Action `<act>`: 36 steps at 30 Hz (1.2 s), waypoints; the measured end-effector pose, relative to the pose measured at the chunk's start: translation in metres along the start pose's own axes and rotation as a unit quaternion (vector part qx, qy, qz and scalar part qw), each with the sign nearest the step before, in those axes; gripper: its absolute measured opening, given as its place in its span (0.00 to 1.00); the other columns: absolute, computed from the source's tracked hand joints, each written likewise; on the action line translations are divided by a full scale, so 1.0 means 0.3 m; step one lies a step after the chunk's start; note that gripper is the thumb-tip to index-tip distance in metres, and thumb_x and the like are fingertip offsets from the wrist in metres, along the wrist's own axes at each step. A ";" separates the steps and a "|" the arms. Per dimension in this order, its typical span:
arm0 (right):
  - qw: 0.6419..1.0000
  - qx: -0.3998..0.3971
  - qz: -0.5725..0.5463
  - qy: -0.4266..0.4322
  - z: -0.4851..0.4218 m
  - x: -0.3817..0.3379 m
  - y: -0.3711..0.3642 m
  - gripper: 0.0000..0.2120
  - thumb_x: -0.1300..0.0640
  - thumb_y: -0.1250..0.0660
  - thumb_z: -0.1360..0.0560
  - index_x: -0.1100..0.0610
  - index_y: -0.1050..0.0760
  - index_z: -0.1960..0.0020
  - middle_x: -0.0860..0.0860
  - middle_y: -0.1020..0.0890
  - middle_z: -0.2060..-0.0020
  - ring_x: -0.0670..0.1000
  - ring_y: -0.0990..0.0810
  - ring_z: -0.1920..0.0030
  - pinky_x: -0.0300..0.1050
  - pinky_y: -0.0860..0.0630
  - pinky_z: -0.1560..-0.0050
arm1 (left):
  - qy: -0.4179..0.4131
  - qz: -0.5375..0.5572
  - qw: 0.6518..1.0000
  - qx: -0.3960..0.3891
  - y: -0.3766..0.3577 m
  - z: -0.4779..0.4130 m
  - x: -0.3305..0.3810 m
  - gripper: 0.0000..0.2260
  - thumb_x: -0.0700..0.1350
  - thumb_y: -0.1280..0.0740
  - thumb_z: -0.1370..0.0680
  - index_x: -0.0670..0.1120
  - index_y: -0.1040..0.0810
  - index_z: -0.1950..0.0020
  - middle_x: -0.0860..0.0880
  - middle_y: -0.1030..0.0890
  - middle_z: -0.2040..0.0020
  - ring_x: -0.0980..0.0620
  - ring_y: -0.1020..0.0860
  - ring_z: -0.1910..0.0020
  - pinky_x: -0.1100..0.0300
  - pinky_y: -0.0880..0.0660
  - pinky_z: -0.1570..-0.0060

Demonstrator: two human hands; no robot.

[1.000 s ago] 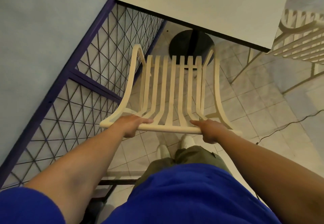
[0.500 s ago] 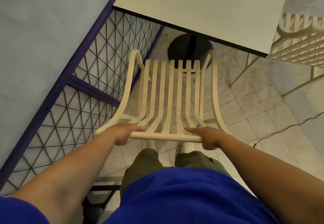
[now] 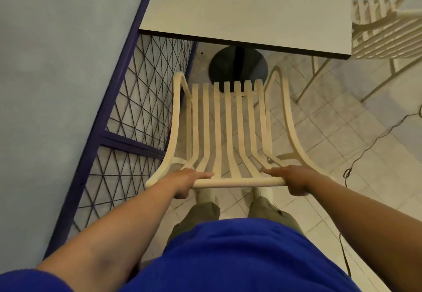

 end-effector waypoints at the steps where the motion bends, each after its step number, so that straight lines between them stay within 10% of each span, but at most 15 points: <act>1: 1.000 0.002 -0.008 -0.006 -0.001 -0.020 -0.005 0.43 0.64 0.34 0.28 0.32 0.50 0.25 0.48 0.25 0.38 0.47 0.26 0.53 0.44 0.27 0.52 | -0.002 -0.007 1.000 -0.003 0.014 0.002 -0.022 0.47 0.32 0.34 0.27 0.76 0.49 0.28 0.51 0.28 0.41 0.51 0.26 0.50 0.50 0.23 0.49; 7: 0.999 0.010 -0.035 -0.017 -0.016 -0.133 -0.025 0.42 0.65 0.35 0.28 0.37 0.47 0.23 0.49 0.26 0.35 0.51 0.25 0.44 0.46 0.27 0.47 | -0.026 -0.045 0.998 -0.025 0.092 0.010 -0.135 0.46 0.31 0.33 0.27 0.74 0.48 0.26 0.51 0.30 0.44 0.54 0.28 0.55 0.58 0.30 0.60; 36: 0.993 0.094 -0.064 -0.034 0.002 -0.261 -0.094 0.36 0.61 0.33 0.26 0.38 0.42 0.25 0.48 0.25 0.41 0.47 0.28 0.51 0.42 0.30 0.50 | -0.057 -0.084 0.995 0.009 0.103 0.065 -0.287 0.45 0.31 0.36 0.25 0.75 0.48 0.27 0.50 0.30 0.29 0.47 0.26 0.37 0.49 0.27 0.42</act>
Point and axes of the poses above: each hand's wrist, its own z-axis away from the middle knuckle, its own y-axis out of the back of the hand, x = y × z, the point moved 3 cm from there along -z, towards the middle knuckle
